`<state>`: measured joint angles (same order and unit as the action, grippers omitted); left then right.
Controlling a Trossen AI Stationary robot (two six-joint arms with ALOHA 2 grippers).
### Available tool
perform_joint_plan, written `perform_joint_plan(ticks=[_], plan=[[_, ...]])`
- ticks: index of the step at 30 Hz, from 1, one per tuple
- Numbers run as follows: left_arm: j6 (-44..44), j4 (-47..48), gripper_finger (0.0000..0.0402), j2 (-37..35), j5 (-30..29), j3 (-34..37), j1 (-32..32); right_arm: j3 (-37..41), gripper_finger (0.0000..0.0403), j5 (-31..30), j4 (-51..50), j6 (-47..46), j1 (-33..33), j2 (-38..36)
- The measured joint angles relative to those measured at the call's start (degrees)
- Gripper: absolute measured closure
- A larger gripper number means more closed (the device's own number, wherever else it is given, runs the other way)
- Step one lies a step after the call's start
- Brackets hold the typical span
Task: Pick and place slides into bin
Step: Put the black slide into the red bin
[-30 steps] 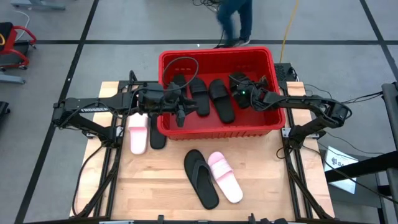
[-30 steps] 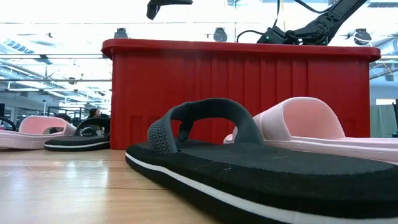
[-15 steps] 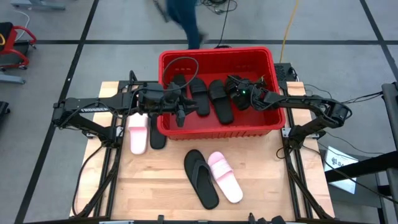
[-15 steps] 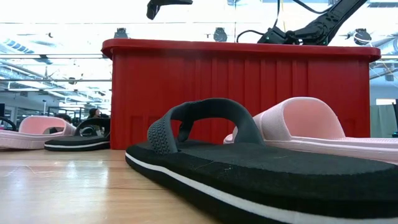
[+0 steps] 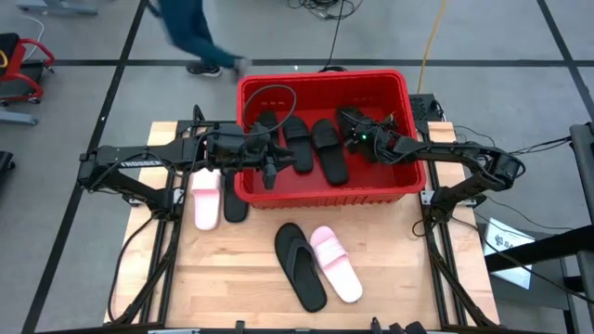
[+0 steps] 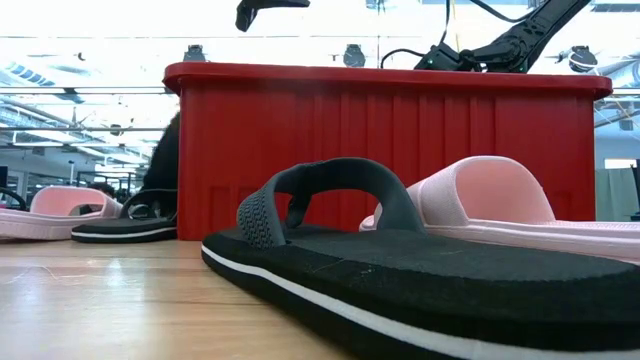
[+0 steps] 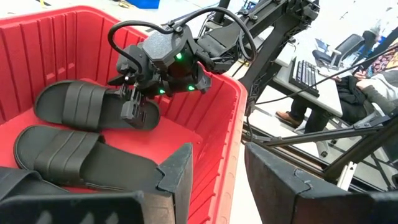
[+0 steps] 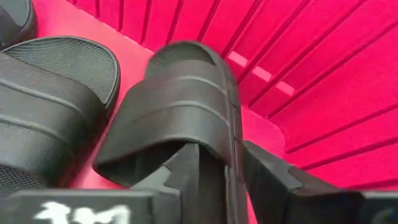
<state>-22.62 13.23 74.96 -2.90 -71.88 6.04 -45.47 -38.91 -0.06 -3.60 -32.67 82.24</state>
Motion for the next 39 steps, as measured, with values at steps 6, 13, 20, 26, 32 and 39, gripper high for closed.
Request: perform_joint_plan(ticks=[6, 13, 20, 26, 32, 39], plan=[[-0.14, 0.00, 0.0261, 0.00, 0.00, 0.00, 0.00, 0.00, 0.0250, 0.11, -0.23, -0.01, 0.00, -0.02], [-0.33, -0.02, 0.0261, 0.00, 0.00, 0.00, 0.00, 0.00, 0.0246, 3.13, -4.64, -8.72, -0.02, -0.02], [-0.36, -0.03, 0.0261, 0.00, 0.00, 0.00, 0.00, 0.00, 0.0246, 2.98, -4.95, -5.81, 0.00, -0.02], [-0.36, -0.02, 0.0261, 0.00, 0.00, 0.00, 0.00, 0.00, 0.0234, 4.16, -4.09, -1.79, 0.00, -0.04], [-0.34, -0.04, 0.0261, 0.00, 0.00, 0.00, 0.00, -0.13, 0.0239, 12.00, -3.59, 5.79, -1.15, -0.26], [-0.34, -0.02, 0.0261, 0.00, 0.02, 0.00, 0.00, 0.02, 0.0242, 8.87, -4.12, 14.46, -2.96, 0.00]])
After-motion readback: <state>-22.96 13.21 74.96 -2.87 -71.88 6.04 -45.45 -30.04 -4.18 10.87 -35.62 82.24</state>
